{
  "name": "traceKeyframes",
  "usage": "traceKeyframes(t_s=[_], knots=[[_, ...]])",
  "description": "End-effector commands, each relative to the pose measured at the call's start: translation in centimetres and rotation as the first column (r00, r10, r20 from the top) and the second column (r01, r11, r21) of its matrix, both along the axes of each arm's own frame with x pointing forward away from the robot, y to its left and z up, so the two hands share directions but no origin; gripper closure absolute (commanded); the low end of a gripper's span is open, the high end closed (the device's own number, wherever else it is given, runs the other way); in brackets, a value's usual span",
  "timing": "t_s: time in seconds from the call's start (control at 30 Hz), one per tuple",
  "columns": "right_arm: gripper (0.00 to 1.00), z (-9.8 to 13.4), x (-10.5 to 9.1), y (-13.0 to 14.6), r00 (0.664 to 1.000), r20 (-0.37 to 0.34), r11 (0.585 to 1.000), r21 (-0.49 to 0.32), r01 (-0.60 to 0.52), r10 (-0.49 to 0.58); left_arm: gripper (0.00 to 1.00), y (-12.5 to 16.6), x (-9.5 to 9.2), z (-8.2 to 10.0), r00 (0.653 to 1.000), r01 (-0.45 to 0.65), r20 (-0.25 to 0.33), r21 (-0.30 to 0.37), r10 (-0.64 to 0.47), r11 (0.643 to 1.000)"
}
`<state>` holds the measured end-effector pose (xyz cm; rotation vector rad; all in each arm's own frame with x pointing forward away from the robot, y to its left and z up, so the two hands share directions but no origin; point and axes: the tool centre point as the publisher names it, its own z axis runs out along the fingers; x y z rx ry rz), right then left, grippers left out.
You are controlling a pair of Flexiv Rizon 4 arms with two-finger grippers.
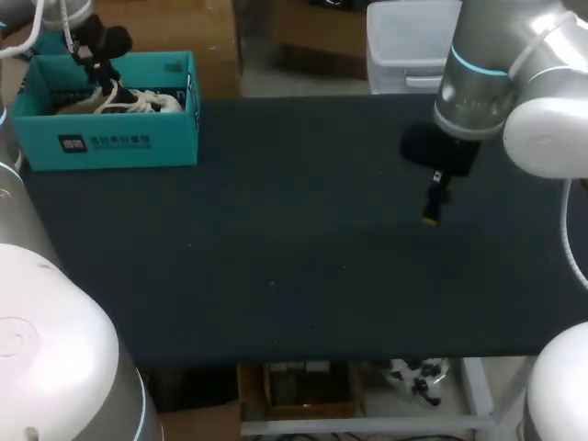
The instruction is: Open the shoe tongue, take the insole out of the shoe, put the insole back into the shoe, and pack the shoe into the shoebox
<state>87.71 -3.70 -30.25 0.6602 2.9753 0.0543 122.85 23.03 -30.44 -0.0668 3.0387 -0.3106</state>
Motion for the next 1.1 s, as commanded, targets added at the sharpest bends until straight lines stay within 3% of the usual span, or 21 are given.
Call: traceKeyframes(t_s=[0.03,0.4,0.57,0.8,1.1], knots=[[0.00,0.1,0.0,0.0,1.000,-0.002,1.000,-0.002,0.000,0.000,0.00,-0.1,-0.4,2.5,0.987,0.030,-0.161,-0.005,-0.031,1.000],[0.00,0.1,0.0,0.0,1.000,-0.002,1.000,-0.002,0.000,0.000,0.00,-2.2,-4.9,10.5,0.998,0.033,-0.045,-0.047,-0.035,0.998],[0.00,0.1,0.0,0.0,1.000,-0.002,1.000,-0.002,0.000,0.000,0.00,-4.5,-7.7,13.0,0.999,0.048,-0.006,-0.035,-0.048,0.998],[0.00,0.1,0.0,0.0,1.000,-0.002,1.000,-0.002,0.000,0.000,0.00,-8.1,-11.4,14.2,1.000,-0.005,0.025,0.023,0.004,1.000],[0.00,0.1,0.0,0.0,1.000,-0.002,1.000,-0.002,0.000,0.000,0.00,-11.3,-16.5,13.8,0.995,-0.049,0.086,0.092,0.041,0.995]])
